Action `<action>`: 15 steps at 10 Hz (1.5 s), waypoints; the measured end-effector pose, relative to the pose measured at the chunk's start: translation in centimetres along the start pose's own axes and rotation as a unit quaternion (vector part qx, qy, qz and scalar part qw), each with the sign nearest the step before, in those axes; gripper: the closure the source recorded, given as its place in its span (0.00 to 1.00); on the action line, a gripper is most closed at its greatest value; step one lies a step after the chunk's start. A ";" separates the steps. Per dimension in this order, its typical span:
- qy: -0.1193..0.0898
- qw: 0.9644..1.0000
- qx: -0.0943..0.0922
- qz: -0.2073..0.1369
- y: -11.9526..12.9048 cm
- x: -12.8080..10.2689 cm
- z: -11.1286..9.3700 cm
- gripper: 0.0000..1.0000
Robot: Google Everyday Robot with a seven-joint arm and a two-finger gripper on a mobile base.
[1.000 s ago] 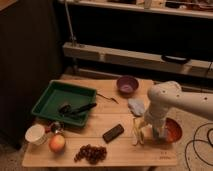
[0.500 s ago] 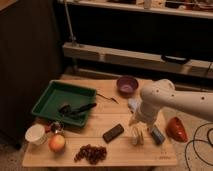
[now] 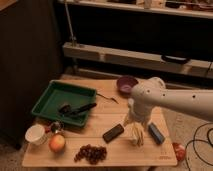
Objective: Place banana in metal cup
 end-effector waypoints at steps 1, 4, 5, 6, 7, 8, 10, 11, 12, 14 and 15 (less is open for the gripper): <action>0.002 1.000 0.004 0.000 0.1 0.1 1.1 0.35; 0.012 1.000 0.023 0.004 -0.3 0.1 3.3 0.35; 0.014 1.000 0.028 0.005 -0.4 0.2 3.8 0.35; 0.013 0.999 0.035 0.008 -0.8 0.1 4.1 0.35; 0.012 0.999 0.040 0.011 -1.1 0.1 4.4 0.35; 0.011 0.999 0.043 0.013 -1.5 0.1 4.7 0.35; 0.007 1.000 0.028 -0.002 -2.5 -0.1 5.2 0.35; 0.009 1.000 0.003 -0.018 -3.0 -0.3 5.3 0.35; 0.012 0.999 -0.027 -0.041 -3.2 -0.7 5.4 0.35; 0.021 0.992 -0.080 -0.091 -3.3 -1.1 5.6 0.35; 0.028 0.990 -0.086 -0.111 -3.2 -1.2 5.8 0.35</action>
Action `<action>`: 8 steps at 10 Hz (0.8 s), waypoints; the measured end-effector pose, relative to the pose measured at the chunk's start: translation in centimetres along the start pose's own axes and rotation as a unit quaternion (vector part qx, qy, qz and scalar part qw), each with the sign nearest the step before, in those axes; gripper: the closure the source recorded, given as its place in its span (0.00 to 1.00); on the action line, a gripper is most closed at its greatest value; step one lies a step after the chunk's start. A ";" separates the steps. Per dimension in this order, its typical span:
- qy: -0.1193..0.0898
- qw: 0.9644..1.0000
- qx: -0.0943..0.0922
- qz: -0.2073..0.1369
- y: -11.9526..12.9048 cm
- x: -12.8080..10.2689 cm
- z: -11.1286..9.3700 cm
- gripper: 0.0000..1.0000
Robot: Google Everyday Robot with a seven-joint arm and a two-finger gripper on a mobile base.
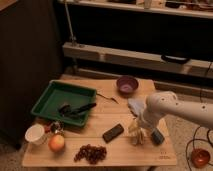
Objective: Place banana in metal cup
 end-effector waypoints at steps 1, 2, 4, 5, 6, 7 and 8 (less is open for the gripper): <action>0.007 1.000 0.007 -0.009 0.2 -0.3 0.3 0.35; 0.012 1.000 0.020 -0.014 0.3 -0.4 0.6 0.35; 0.021 0.999 0.047 -0.017 0.1 -0.5 1.0 0.36; 0.025 0.998 0.056 -0.021 0.5 -0.6 1.2 0.42; 0.030 0.997 0.067 -0.018 0.4 -0.6 1.4 0.49; 0.036 0.995 0.087 -0.012 0.0 -0.5 1.7 0.59; 0.041 0.994 0.098 -0.006 0.2 -0.6 2.0 0.69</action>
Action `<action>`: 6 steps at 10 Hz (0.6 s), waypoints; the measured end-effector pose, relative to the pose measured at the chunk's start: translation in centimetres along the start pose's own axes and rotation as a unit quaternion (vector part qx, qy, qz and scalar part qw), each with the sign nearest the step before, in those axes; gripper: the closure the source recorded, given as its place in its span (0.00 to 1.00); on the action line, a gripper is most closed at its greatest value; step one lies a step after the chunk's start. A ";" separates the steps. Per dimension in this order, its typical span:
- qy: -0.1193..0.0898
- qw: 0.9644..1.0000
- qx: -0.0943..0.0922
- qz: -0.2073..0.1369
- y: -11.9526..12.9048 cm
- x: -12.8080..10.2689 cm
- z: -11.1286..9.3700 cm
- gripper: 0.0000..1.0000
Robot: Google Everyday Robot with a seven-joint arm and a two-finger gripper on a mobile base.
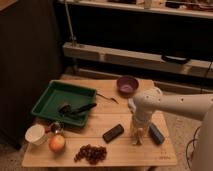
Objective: Place banana in metal cup
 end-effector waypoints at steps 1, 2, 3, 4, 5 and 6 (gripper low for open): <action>0.005 1.000 0.003 0.007 0.0 -0.1 0.1 0.78; 0.015 1.000 0.016 0.014 -0.4 0.1 0.5 0.89; 0.025 0.999 0.032 0.012 0.5 0.1 0.7 0.98; 0.030 0.998 0.045 0.012 0.7 0.1 0.9 1.00; 0.034 0.998 0.057 0.016 0.8 0.0 0.9 1.00; 0.034 0.997 0.060 0.025 1.2 0.0 0.4 1.00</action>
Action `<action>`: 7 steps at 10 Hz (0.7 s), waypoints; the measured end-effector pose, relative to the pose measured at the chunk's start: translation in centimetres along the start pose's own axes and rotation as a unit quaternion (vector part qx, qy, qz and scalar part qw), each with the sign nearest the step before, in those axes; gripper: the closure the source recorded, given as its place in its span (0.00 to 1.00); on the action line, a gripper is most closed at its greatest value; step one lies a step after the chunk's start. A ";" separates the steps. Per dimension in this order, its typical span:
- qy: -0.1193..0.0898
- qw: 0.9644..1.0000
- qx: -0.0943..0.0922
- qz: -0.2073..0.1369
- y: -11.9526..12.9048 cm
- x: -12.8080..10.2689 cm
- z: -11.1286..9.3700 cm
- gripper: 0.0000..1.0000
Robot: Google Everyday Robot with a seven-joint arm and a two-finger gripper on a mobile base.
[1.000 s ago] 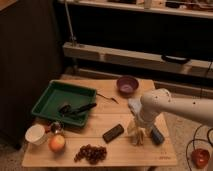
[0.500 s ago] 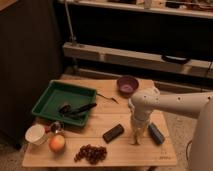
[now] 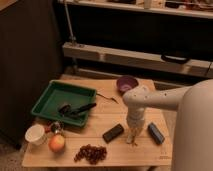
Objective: Place banana in metal cup
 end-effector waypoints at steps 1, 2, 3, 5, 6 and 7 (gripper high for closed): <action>-0.006 1.000 -0.009 0.007 0.0 0.1 -0.8 1.00; -0.016 1.000 -0.021 0.017 -0.2 0.2 -2.2 1.00; -0.035 0.999 -0.036 0.017 0.5 0.2 -4.8 1.00; -0.061 0.997 -0.052 0.013 1.4 0.3 -9.2 1.00; -0.073 0.995 -0.061 0.010 2.2 0.1 -11.7 1.00; -0.090 0.993 -0.073 -0.001 4.3 -0.2 -15.3 1.00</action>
